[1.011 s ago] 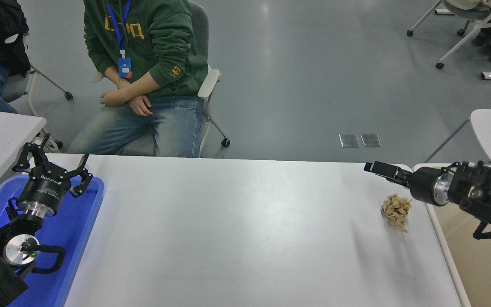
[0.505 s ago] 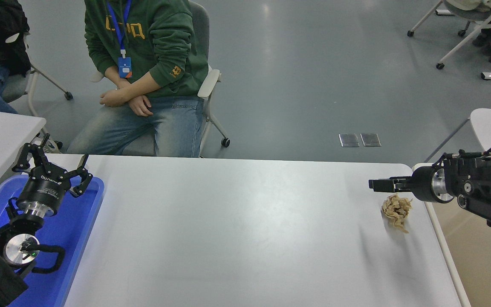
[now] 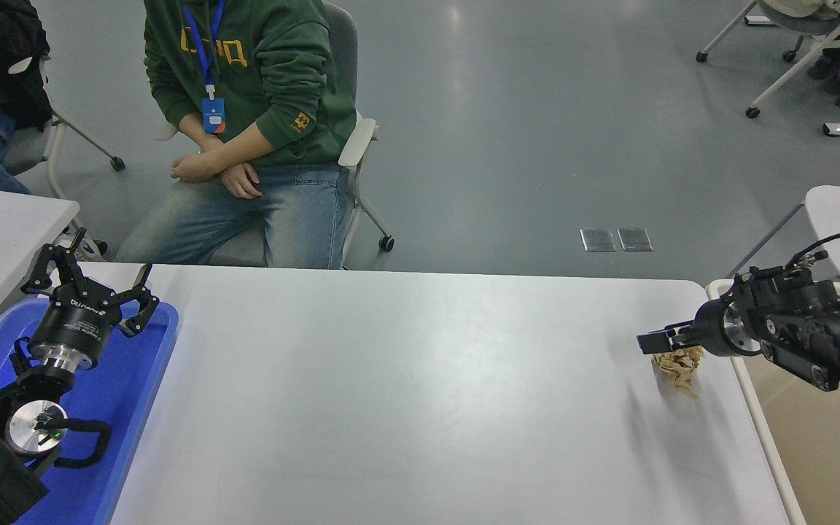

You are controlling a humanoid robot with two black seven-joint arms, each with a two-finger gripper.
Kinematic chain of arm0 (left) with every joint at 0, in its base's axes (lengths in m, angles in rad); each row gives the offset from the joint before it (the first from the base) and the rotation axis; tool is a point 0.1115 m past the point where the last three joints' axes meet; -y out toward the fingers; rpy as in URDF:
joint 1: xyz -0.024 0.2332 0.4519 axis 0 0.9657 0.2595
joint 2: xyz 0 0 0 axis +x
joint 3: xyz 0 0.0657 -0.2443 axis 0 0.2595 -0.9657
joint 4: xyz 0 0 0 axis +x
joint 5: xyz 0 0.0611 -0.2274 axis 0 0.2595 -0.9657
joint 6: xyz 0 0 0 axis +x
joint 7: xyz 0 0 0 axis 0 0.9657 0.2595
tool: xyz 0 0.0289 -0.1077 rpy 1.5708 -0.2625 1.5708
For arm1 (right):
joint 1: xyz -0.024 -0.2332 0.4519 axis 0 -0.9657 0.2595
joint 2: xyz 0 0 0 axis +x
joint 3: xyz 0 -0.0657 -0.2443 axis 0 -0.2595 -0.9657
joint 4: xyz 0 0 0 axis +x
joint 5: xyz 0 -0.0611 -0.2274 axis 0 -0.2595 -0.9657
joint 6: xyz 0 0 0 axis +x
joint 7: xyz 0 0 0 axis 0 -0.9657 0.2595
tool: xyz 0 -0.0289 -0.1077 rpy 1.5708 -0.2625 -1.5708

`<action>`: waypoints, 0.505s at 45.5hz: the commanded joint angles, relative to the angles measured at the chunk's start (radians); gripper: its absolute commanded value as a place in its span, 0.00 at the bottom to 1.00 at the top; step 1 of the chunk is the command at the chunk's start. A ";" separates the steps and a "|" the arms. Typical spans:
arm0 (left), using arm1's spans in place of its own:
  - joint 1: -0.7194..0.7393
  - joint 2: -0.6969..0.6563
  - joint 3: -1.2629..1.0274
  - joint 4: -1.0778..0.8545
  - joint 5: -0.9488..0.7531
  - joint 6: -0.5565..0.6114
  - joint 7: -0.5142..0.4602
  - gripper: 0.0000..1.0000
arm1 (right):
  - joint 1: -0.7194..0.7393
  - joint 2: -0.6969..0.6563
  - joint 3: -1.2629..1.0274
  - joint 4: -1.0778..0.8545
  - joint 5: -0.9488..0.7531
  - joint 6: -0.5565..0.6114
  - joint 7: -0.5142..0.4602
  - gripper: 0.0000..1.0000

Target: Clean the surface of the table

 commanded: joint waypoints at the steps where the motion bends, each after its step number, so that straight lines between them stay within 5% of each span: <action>1: 0.001 0.000 0.000 0.000 0.000 0.000 0.000 1.00 | -0.047 0.033 -0.011 -0.073 -0.002 0.020 0.001 1.00; 23: 0.000 0.000 0.000 0.000 0.000 0.001 0.000 1.00 | -0.123 0.116 -0.008 -0.249 0.005 0.061 0.002 0.99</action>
